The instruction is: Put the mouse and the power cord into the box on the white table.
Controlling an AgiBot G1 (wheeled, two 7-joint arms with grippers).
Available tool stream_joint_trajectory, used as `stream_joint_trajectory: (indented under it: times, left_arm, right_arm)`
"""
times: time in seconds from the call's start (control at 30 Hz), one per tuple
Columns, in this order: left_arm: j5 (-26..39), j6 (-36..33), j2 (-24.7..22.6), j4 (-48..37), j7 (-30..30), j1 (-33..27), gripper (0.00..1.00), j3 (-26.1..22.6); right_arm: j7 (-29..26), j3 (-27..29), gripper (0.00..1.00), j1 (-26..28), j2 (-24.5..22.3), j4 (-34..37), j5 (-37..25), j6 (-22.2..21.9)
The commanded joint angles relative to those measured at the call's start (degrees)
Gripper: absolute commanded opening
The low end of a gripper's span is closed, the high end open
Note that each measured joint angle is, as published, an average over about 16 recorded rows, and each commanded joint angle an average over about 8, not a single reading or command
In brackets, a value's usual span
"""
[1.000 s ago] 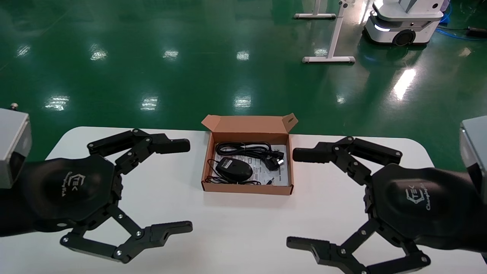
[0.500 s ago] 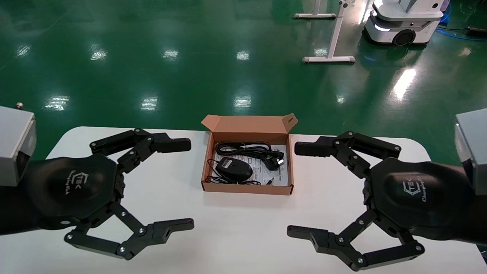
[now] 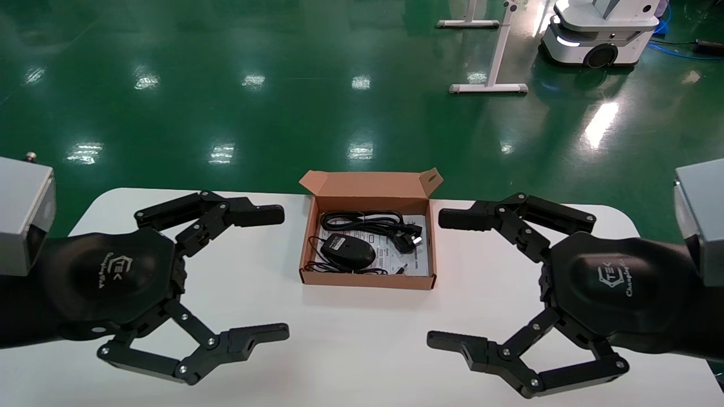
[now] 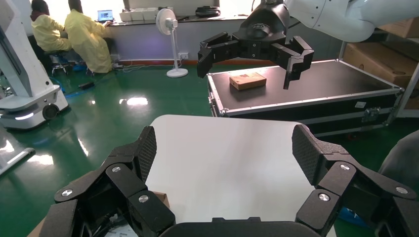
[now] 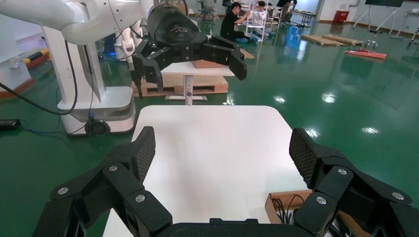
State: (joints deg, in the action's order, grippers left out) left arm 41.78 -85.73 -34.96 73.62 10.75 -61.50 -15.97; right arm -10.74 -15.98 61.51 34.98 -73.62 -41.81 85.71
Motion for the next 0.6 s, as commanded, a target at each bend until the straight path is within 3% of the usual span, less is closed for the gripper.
stream_joint_trajectory:
  times: [0.03,0.6]
  left_arm:
    - [0.0,0.0,0.0,0.0,0.0,0.0,1.00,0.0]
    - [0.1,0.1,-0.1,-0.1,0.0,-0.1,1.00,-0.1]
  right_arm:
    - [0.0,0.0,1.00,0.0,0.0,0.0,0.0,0.0]
    - [0.1,-0.1,1.00,0.1,0.1,0.1,-0.1,-0.1]
